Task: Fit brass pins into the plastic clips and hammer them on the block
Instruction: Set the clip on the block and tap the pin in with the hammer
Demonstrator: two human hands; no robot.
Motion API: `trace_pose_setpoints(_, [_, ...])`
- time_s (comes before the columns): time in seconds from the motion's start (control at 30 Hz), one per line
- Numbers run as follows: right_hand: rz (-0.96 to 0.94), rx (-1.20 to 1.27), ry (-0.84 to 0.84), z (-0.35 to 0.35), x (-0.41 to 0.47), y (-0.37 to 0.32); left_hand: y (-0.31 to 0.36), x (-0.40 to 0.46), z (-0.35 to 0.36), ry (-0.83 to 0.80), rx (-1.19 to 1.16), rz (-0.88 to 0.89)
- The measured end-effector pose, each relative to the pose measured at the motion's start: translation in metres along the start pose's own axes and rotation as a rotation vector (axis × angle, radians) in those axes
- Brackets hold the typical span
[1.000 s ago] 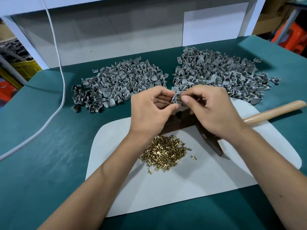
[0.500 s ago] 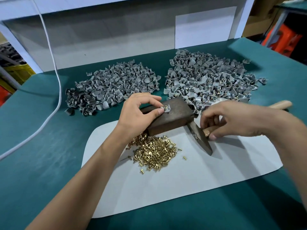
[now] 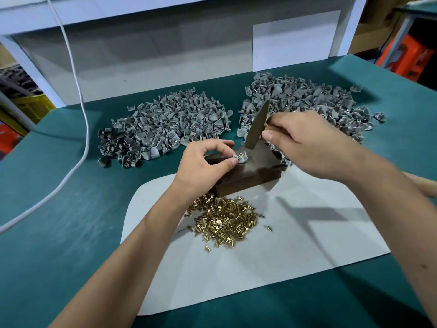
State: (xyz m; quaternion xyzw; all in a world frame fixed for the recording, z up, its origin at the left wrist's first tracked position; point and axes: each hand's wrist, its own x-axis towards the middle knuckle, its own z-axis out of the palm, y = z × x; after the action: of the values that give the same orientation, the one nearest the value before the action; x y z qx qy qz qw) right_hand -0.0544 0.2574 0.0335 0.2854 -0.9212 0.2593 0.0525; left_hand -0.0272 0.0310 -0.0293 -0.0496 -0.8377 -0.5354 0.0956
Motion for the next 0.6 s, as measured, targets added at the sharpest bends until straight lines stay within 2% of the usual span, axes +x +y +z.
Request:
trace_pose_setpoints(0.17, [-0.056,0.016,0.218,0.005,0.000,-0.009,0.001,0.001,-0.001,-0.005,0.014,-0.020])
trace_pose_setpoints(0.3, [0.062,-0.125,-0.025,0.020,0.000,-0.007,0.003,0.000,-0.002,-0.009,-0.003,-0.030])
trace_pose_setpoints(0.37, [0.073,-0.200,-0.024,0.010,0.003,-0.006,0.003,-0.001,-0.002,-0.002,-0.010,-0.034])
trace_pose_setpoints(0.47, [0.031,-0.144,0.187,0.005,0.004,-0.009,0.003,0.000,-0.002,-0.006,-0.009,-0.039])
trace_pose_setpoints(0.5, [0.028,-0.136,0.206,0.008,0.003,-0.013,0.002,0.000,-0.002,-0.007,-0.007,-0.039])
trace_pose_setpoints(0.6, [0.105,-0.186,-0.008,0.023,0.000,-0.018,0.003,-0.001,-0.002,-0.013,-0.028,-0.036])
